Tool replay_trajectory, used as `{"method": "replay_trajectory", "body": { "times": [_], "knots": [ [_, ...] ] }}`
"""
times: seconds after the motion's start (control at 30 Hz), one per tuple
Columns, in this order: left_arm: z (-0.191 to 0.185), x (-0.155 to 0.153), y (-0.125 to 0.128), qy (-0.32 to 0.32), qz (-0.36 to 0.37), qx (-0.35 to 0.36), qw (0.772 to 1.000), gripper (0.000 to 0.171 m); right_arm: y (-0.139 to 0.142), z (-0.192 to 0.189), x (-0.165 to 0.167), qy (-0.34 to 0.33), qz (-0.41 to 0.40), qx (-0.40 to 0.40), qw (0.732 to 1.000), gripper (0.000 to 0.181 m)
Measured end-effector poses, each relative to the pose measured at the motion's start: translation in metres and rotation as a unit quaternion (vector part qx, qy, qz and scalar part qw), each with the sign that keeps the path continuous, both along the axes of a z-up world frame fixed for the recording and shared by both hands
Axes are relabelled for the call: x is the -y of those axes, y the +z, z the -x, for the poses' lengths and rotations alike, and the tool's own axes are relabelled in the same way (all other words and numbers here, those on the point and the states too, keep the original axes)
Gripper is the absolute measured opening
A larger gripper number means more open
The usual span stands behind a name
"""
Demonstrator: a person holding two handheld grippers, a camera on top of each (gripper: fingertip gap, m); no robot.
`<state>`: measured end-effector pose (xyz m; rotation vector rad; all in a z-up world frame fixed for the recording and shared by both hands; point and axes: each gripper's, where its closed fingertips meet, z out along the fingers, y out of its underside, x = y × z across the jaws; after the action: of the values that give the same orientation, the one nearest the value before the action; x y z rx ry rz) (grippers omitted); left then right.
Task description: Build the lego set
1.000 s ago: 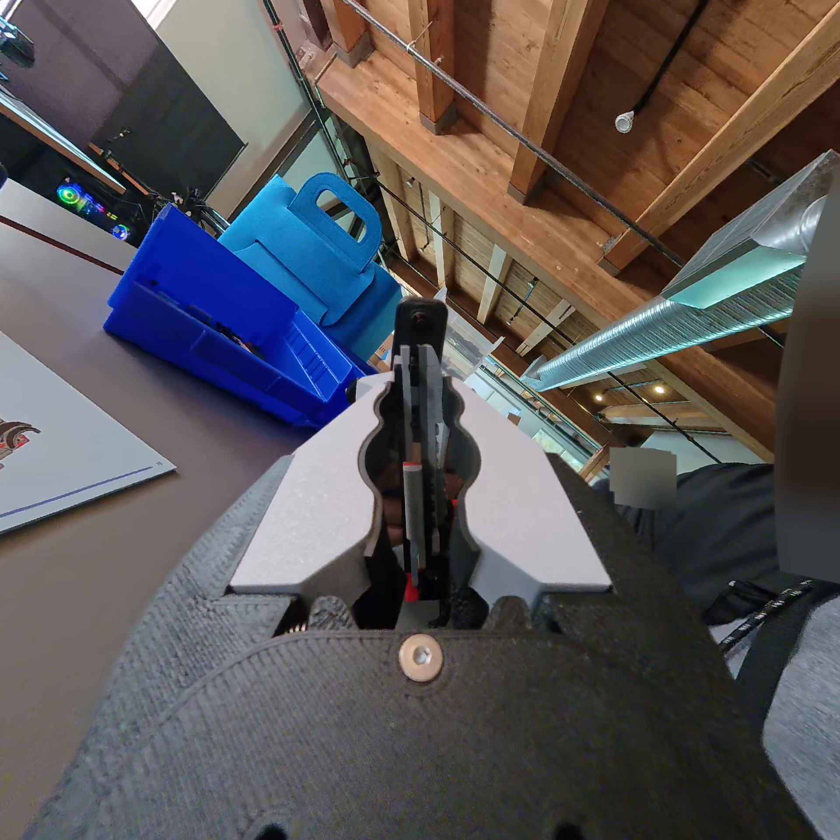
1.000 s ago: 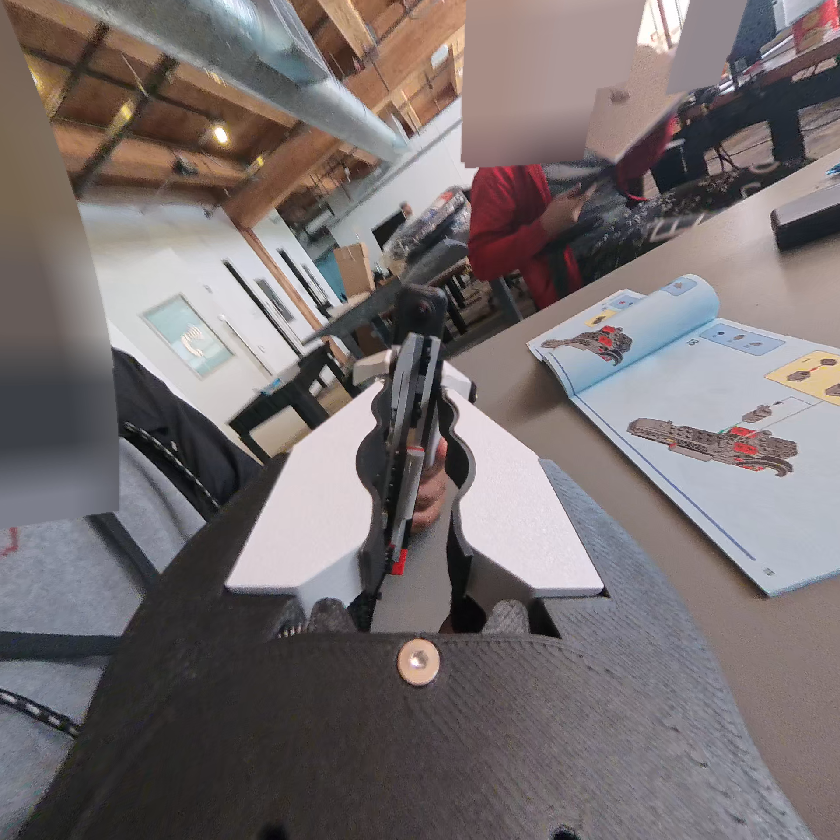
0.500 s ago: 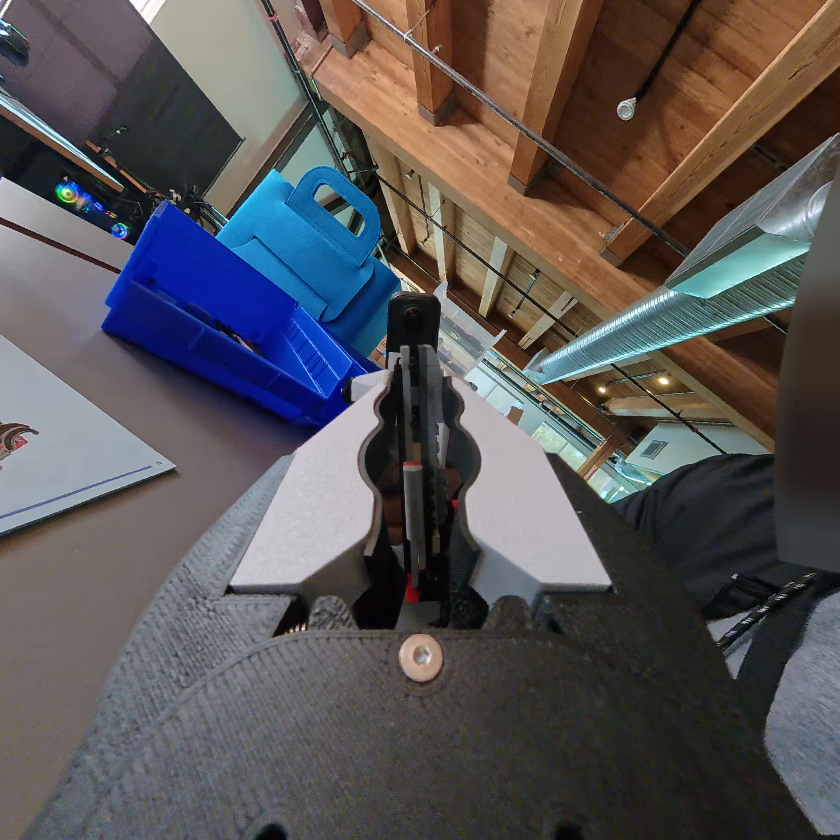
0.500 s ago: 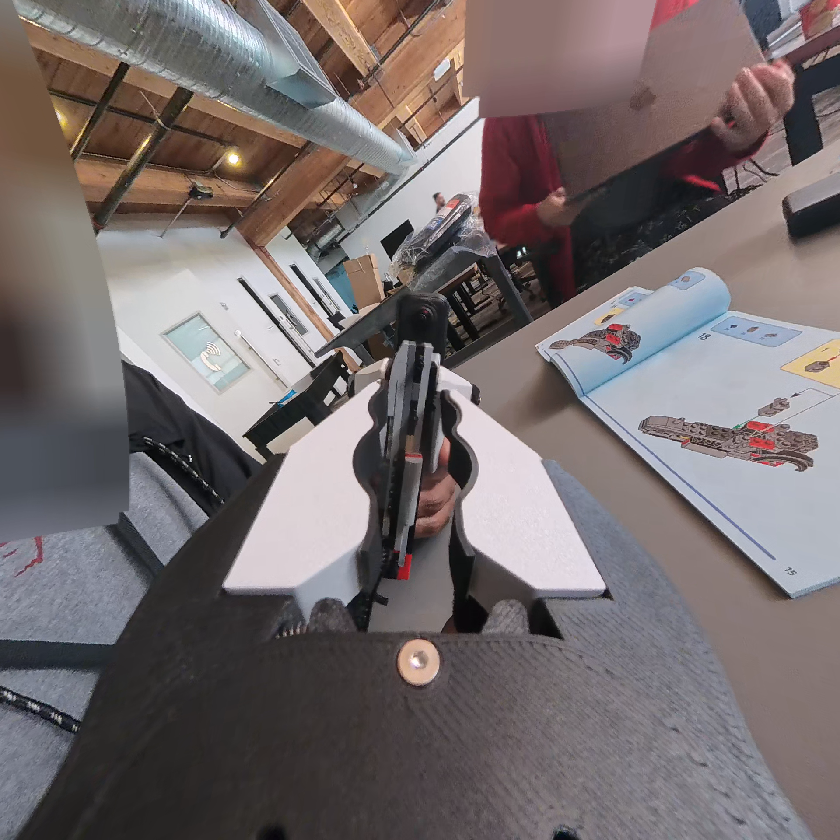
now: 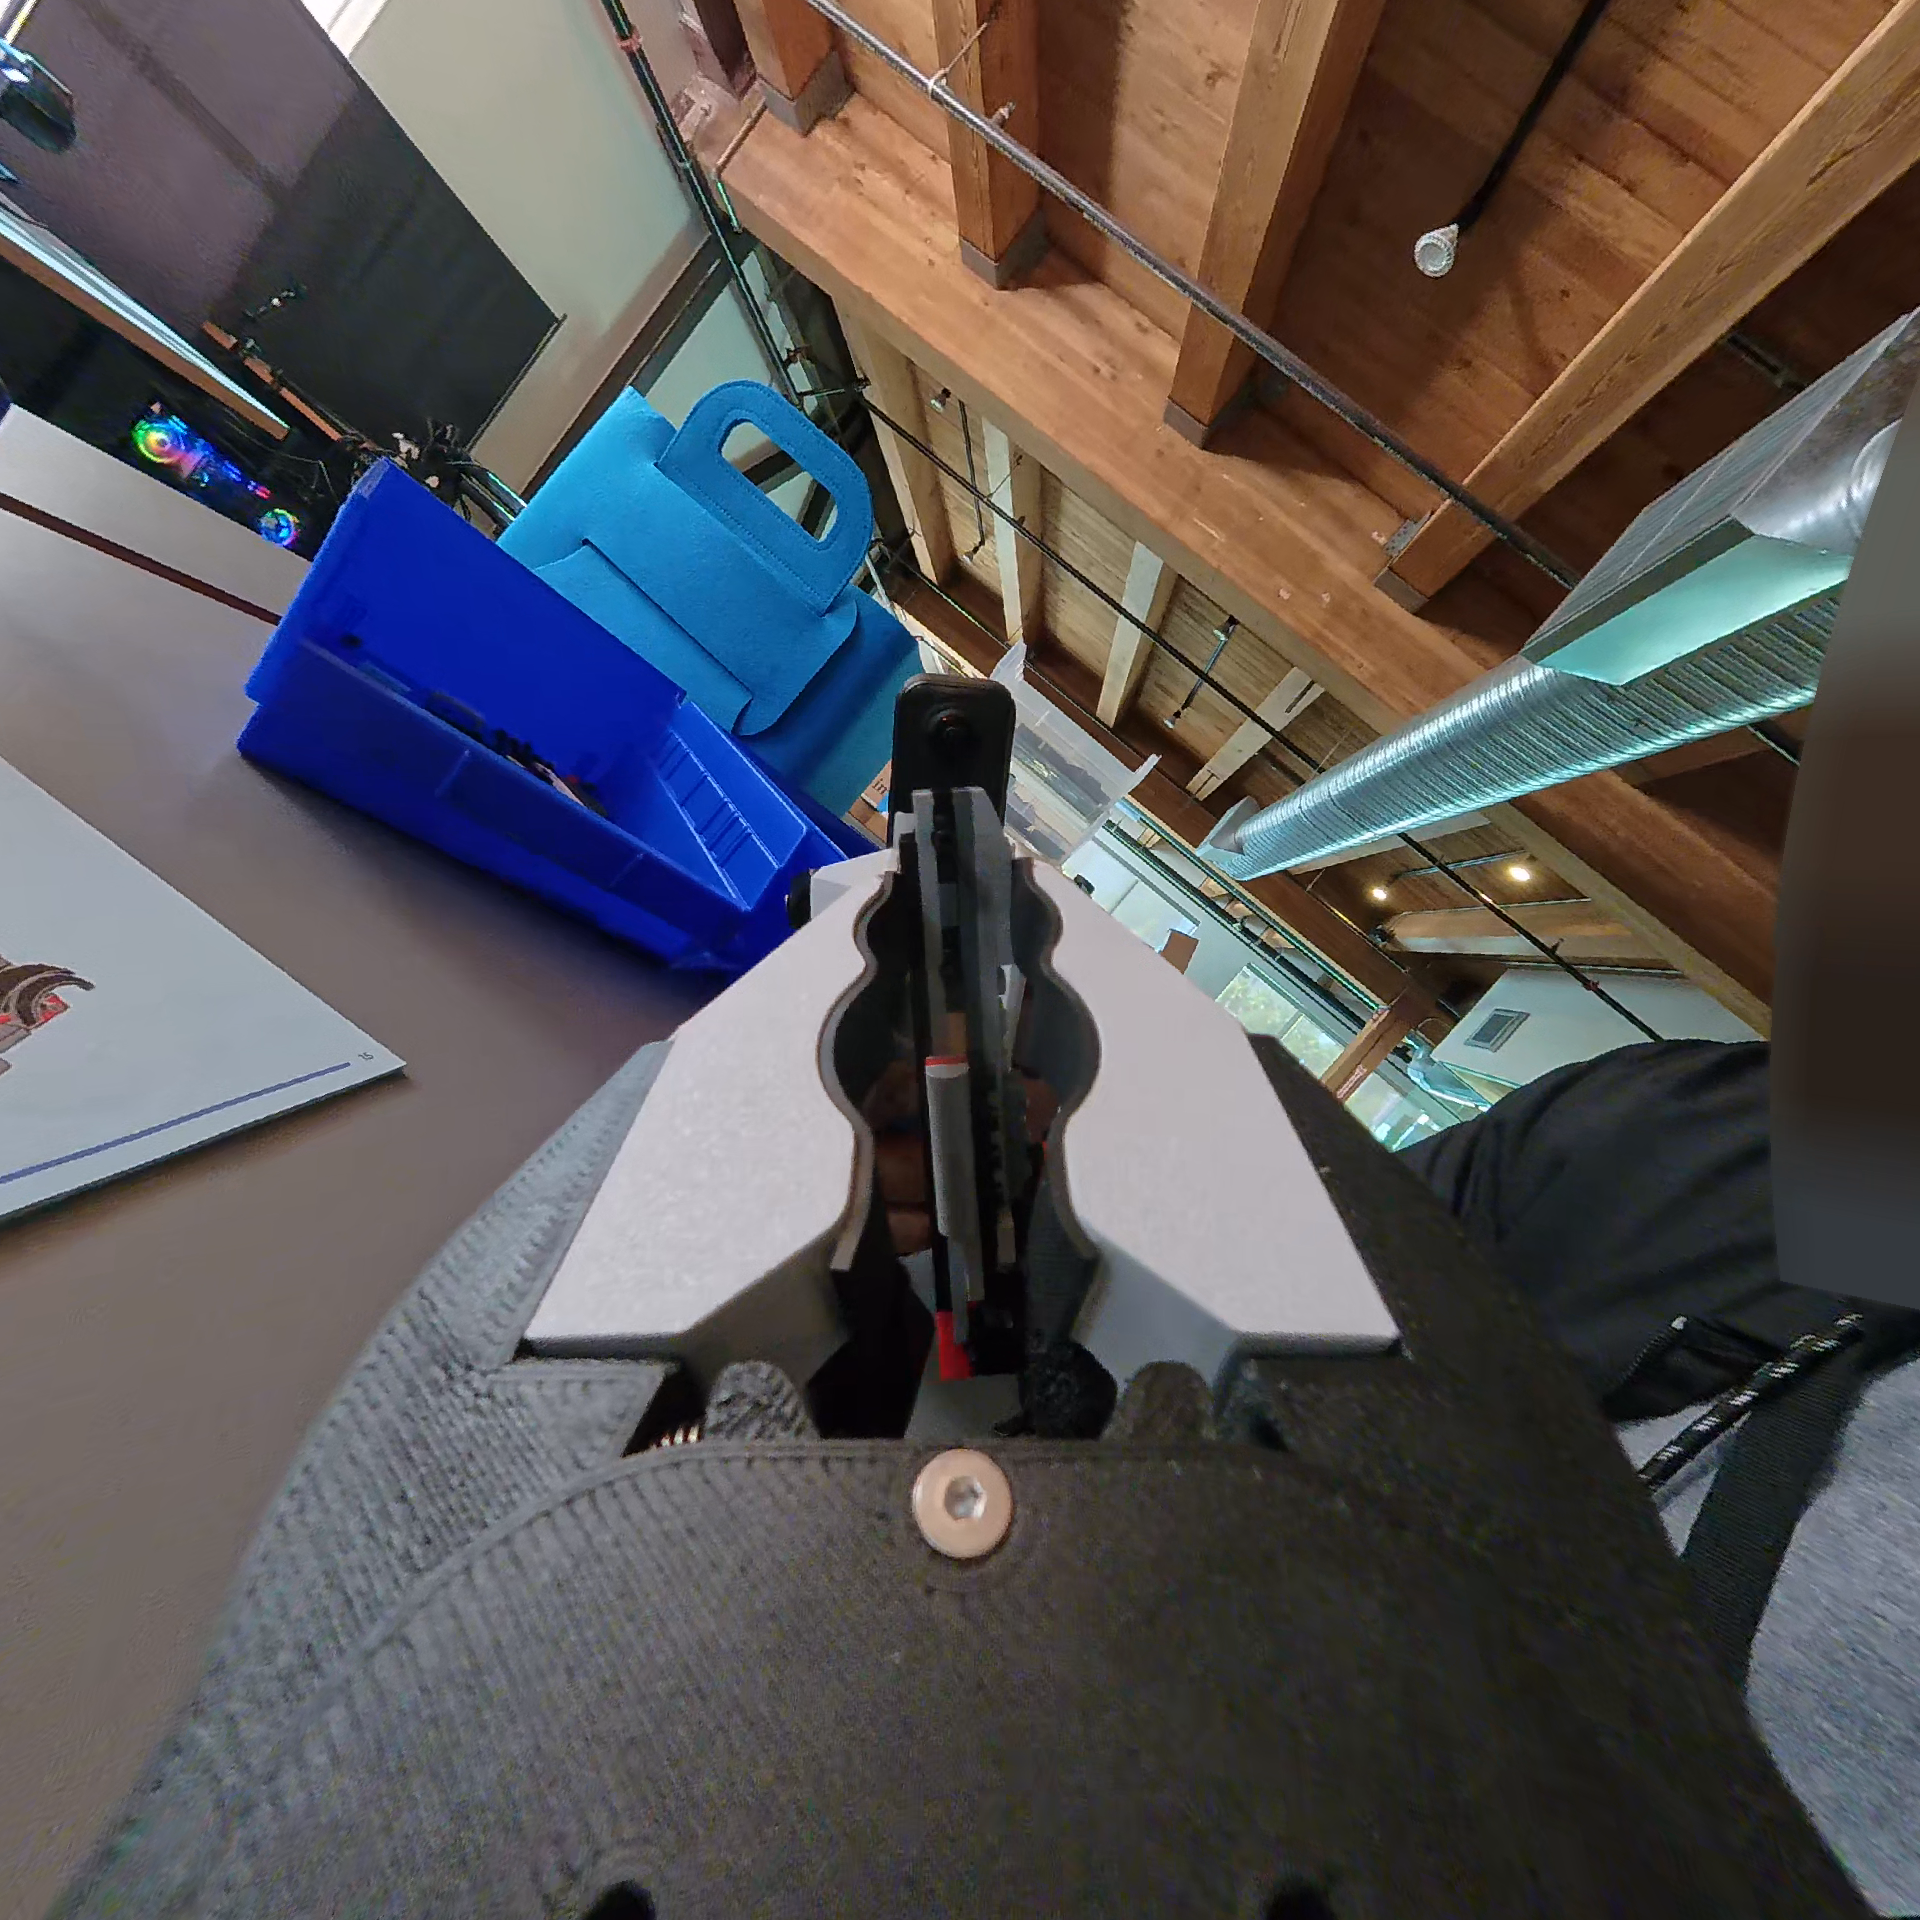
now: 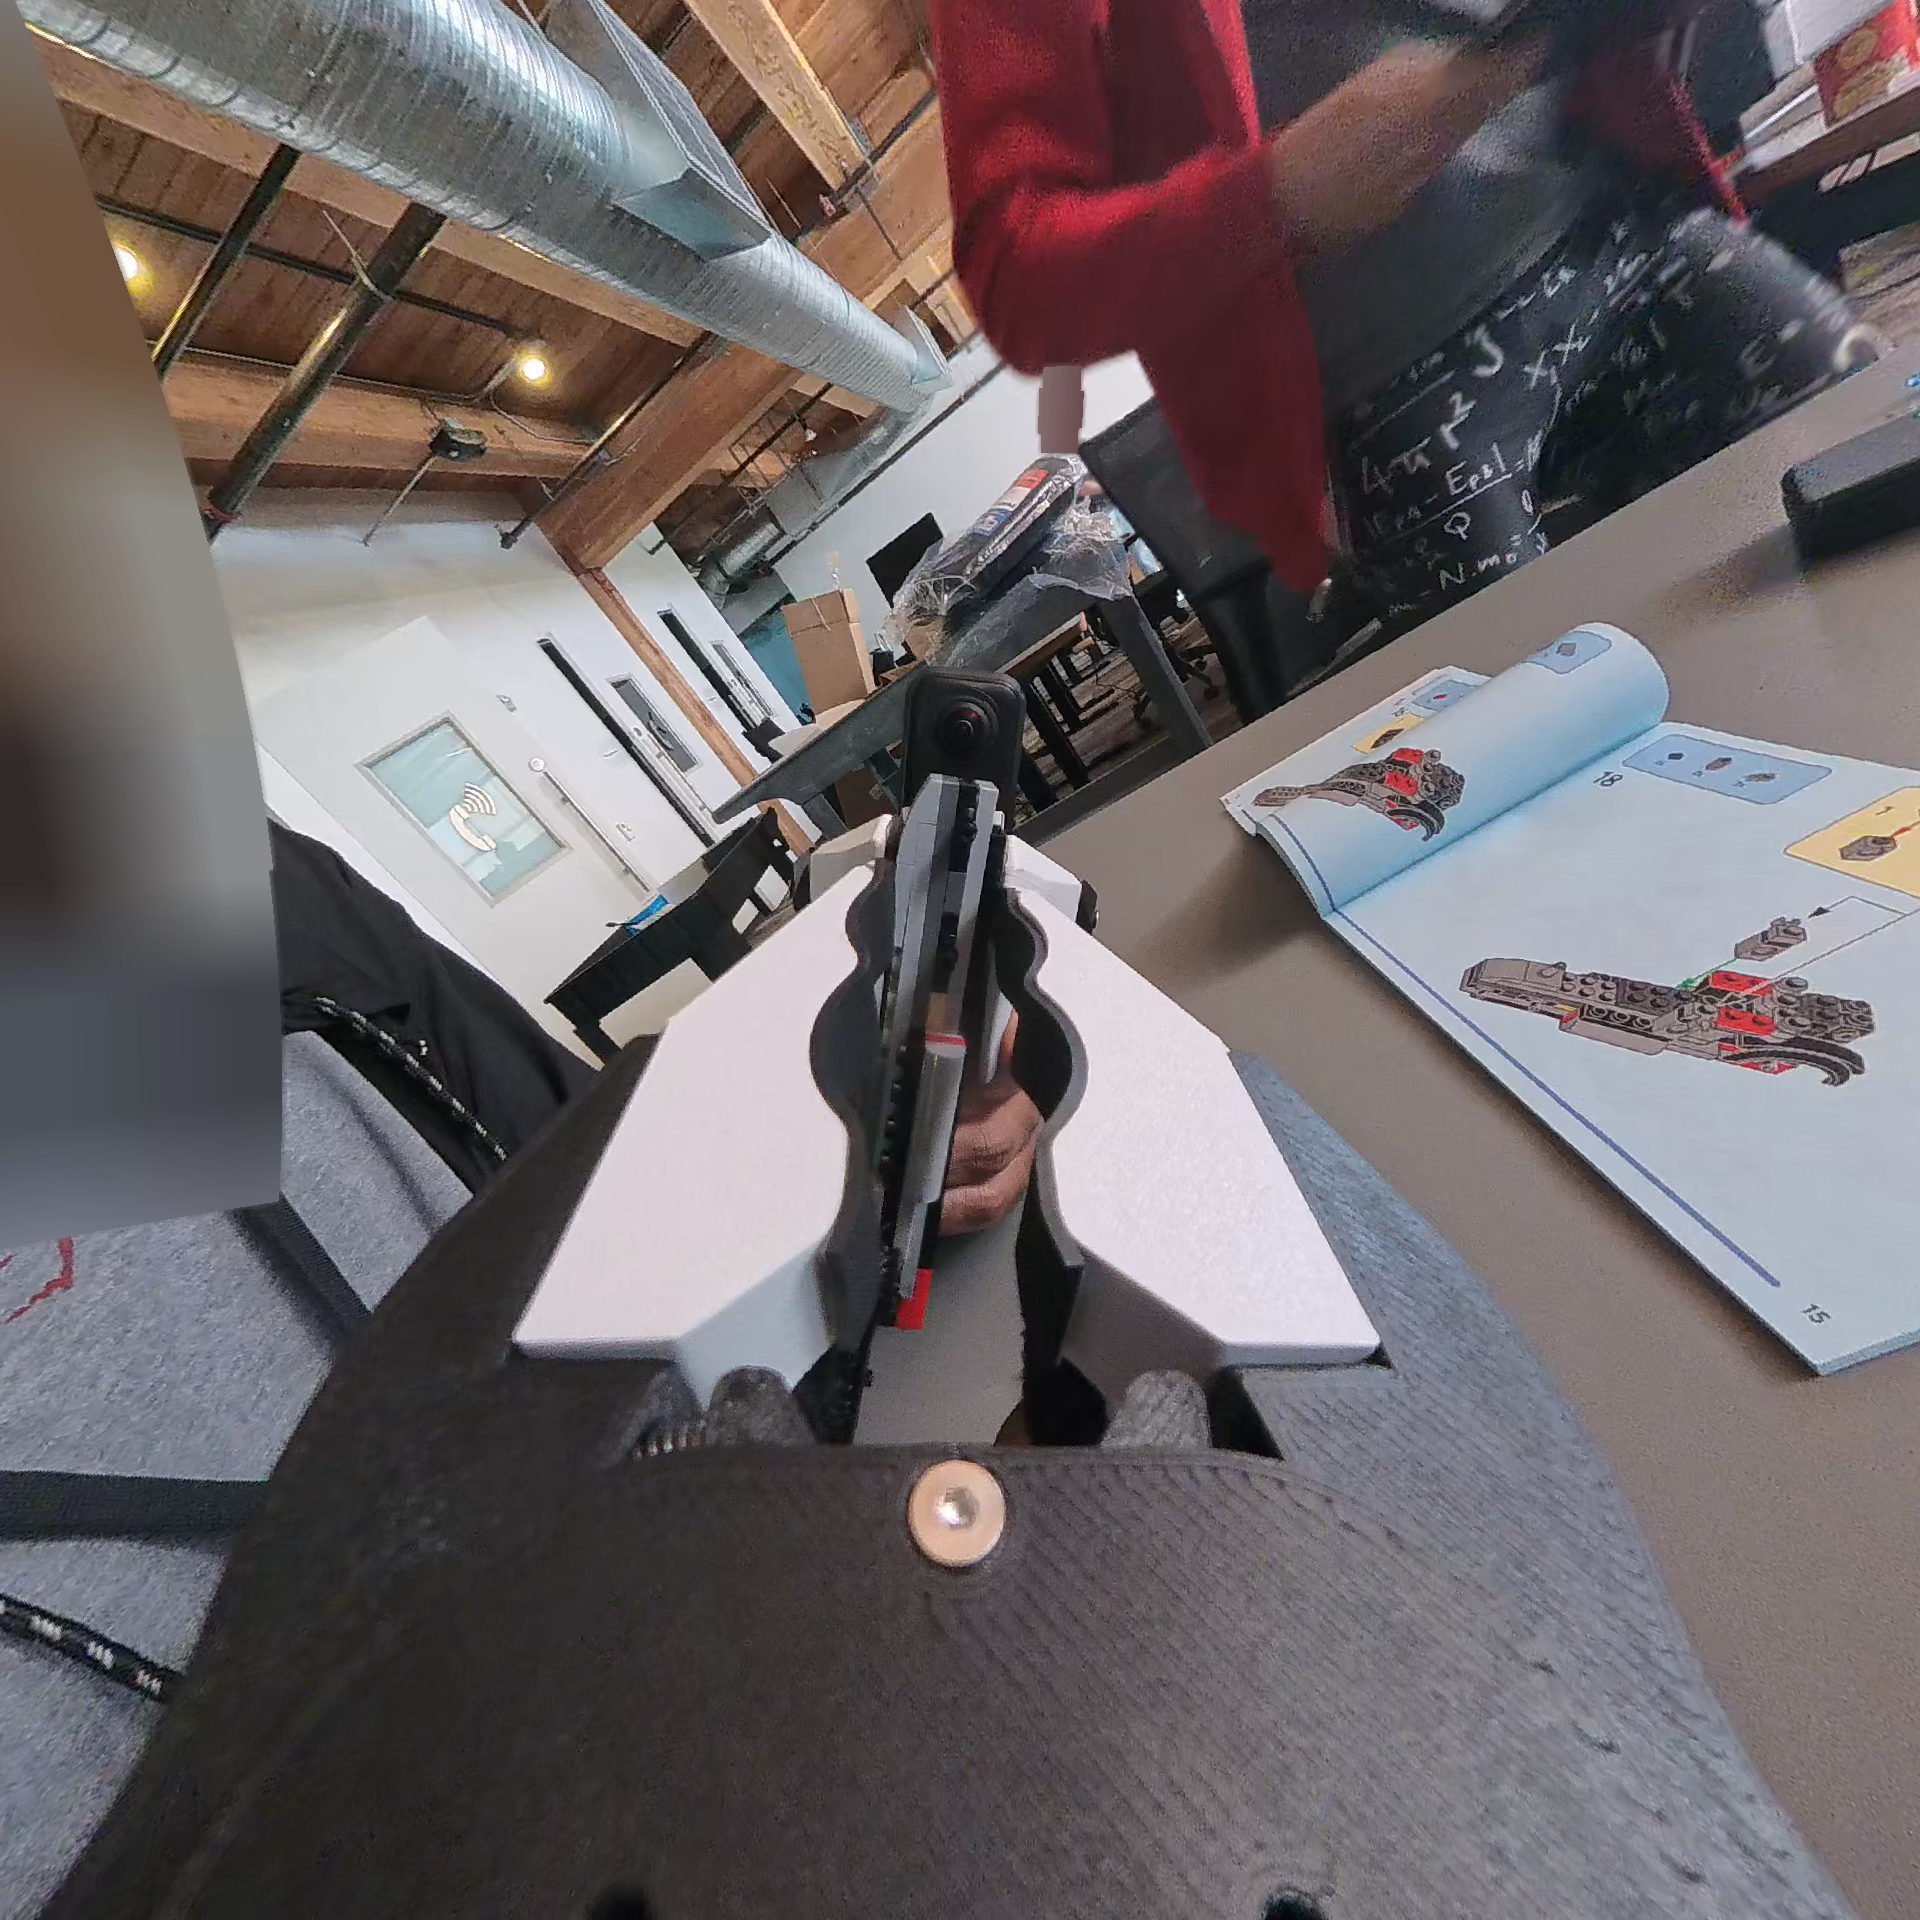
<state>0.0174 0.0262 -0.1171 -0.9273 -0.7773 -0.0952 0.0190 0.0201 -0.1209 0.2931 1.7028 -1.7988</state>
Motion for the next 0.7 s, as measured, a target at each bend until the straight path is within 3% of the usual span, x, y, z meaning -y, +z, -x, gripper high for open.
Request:
{"method": "replay_trajectory", "body": {
  "times": [0.13, 0.27, 0.43, 0.7],
  "knots": [
    [0.0032, 0.0023, 0.0007, 0.008, -0.014, 0.006, 1.0, 0.019, 0.0014, 0.0025, 0.001, 0.002, 0.001, 0.025, 1.0, 0.02],
    [0.0044, 0.0085, 0.0023, 0.014, -0.036, 0.009, 0.999, 0.02, -0.001, -0.0003, 0.0012, 0.018, -0.004, 0.03, 0.999, 0.032],
    [0.003, 0.0055, 0.0024, 0.008, -0.033, 0.008, 0.999, 0.02, -0.0064, -0.0058, 0.0064, 0.019, -0.017, 0.021, 0.999, 0.02],
    [0.0037, 0.0077, 0.0024, -0.006, -0.049, 0.019, 0.999, 0.021, -0.0068, -0.0039, 0.0073, 0.011, -0.008, 0.029, 0.999, 0.019]
  ]
}}
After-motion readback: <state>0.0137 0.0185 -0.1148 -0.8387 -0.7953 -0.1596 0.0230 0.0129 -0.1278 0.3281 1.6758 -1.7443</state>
